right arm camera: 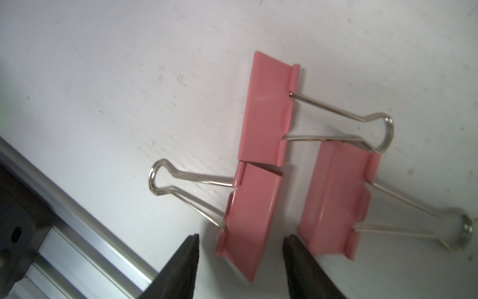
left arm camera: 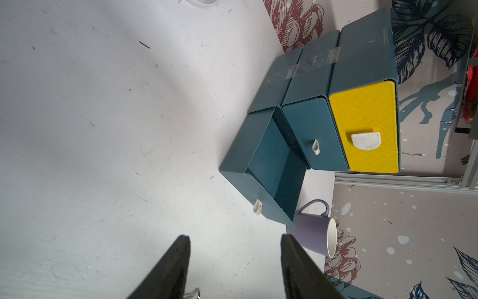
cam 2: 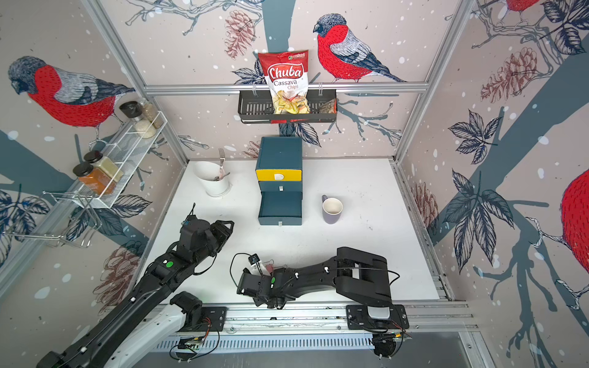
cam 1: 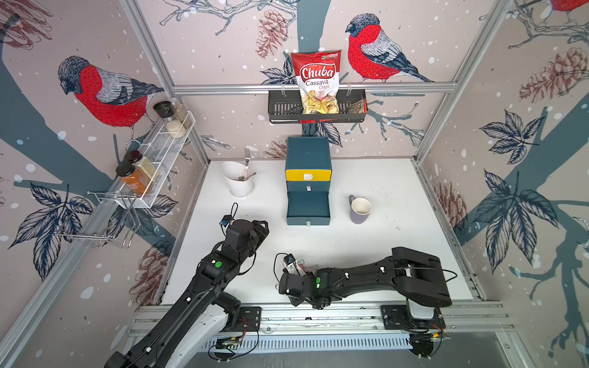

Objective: Put the binder clips in the drawer according to color
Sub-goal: Pick up the binder clip at the center of the board.

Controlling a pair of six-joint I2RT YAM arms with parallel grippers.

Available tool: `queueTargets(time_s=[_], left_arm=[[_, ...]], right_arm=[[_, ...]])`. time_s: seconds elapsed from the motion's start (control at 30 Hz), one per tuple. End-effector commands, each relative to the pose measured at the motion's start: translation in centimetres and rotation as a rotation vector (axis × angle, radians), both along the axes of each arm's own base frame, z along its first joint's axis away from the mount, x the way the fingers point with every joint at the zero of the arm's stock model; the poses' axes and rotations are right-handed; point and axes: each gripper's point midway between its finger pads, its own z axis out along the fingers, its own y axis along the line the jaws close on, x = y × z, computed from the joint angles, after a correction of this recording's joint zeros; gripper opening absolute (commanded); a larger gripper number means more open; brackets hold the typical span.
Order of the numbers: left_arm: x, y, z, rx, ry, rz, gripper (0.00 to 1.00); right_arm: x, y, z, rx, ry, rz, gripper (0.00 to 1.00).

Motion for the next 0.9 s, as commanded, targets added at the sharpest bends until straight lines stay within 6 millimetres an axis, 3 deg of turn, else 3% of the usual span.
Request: queueTargets(time_s=[0.0,0.47,0.87], left_arm=[[0.0,0.1,0.4,0.015,-0.013,-0.008,0.6],[0.2,-0.3,0.5,0.0,-0.02,-0.019,0.6],[0.3,-0.4,0.9,-0.005,-0.03,-0.023,0.6]], right_arm=[[0.3,-0.9,-1.0,-0.058,-0.005,-0.006,0.51],[-0.2,-2.2,-2.3,-0.172,-0.047,0.015,0.47],[0.0,-2.8,-2.4,-0.21,-0.083,0.013,0.35]])
